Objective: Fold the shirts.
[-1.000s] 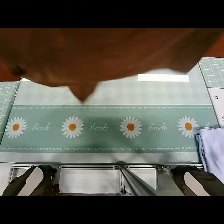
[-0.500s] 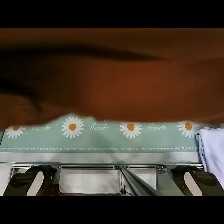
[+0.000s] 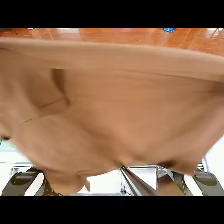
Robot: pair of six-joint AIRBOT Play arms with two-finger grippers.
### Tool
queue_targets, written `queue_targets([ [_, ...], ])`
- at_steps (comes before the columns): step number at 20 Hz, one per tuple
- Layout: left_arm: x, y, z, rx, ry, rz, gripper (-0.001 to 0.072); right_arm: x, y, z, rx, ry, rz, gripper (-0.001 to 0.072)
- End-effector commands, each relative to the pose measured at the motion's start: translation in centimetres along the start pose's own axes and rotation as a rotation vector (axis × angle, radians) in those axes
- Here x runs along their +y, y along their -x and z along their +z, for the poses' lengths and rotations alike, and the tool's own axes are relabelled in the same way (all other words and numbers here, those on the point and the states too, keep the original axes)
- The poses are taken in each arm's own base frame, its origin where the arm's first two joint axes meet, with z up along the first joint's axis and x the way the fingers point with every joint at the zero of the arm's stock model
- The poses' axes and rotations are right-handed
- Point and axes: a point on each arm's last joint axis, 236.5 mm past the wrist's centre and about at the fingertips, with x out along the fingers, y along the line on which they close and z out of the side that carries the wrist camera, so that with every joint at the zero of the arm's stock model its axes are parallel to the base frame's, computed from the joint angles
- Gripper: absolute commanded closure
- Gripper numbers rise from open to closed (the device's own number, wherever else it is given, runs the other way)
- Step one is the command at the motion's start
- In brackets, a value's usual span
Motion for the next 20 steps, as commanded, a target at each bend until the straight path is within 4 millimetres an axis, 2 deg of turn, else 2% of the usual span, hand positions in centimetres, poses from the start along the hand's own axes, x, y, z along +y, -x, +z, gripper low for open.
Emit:
queue_targets([
  [1, 0.0, -12.6, -5.3, 0.239, 0.070, -0.039, 0.0687, -2.2, -11.7, -2.4, 0.128, -0.065, 0.009, 0.0690],
  [3, 0.0, -19.9, -7.5, 0.318, 0.115, -0.058, 0.0687, -3.2, -18.2, -3.7, 0.235, -0.086, 0.024, 0.0690],
  [5, -0.6, -26.6, -9.5, 0.341, 0.173, -0.103, 0.0687, -2.9, -25.0, -4.5, 0.288, -0.125, 0.092, 0.0690],
  [7, -0.7, -32.0, -11.6, 0.363, 0.248, -0.121, 0.0687, -2.9, -31.4, -4.9, 0.317, -0.207, 0.139, 0.0690],
  [9, -1.1, -35.9, -13.2, 0.381, 0.319, -0.141, 0.0687, -3.0, -36.6, -4.3, 0.320, -0.292, 0.174, 0.0690],
  [11, -2.0, -38.1, -13.3, 0.382, 0.392, -0.180, 0.0686, -2.2, -40.1, -3.3, 0.326, -0.389, 0.229, 0.0689],
  [12, -2.4, -38.7, -13.2, 0.385, 0.417, -0.197, 0.0684, -1.5, -41.3, -2.6, 0.332, -0.443, 0.265, 0.0629],
  [13, -2.6, -39.0, -13.0, 0.387, 0.423, -0.204, 0.0615, -1.3, -41.9, -1.8, 0.342, -0.487, 0.291, 0.0388],
  [14, -2.7, -39.0, -12.8, 0.387, 0.417, -0.207, 0.0351, -1.3, -41.9, -1.0, 0.345, -0.495, 0.306, 0.0299],
  [15, -2.2, -38.6, -12.5, 0.395, 0.406, -0.202, 0.0201, -2.1, -41.2, 0.1, 0.341, -0.484, 0.308, 0.0297],
  [17, 0.9, -36.4, -13.3, 0.505, 0.358, -0.157, 0.0200, -4.9, -38.5, 1.4, 0.353, -0.466, 0.290, 0.0298],
  [18, 3.0, -34.8, -14.6, 0.587, 0.344, -0.121, 0.0200, -7.0, -36.8, 1.1, 0.376, -0.458, 0.255, 0.0298],
  [20, 6.5, -30.8, -17.9, 0.761, 0.322, -0.105, 0.0200, -11.9, -33.3, -1.3, 0.457, -0.423, 0.128, 0.0298],
])
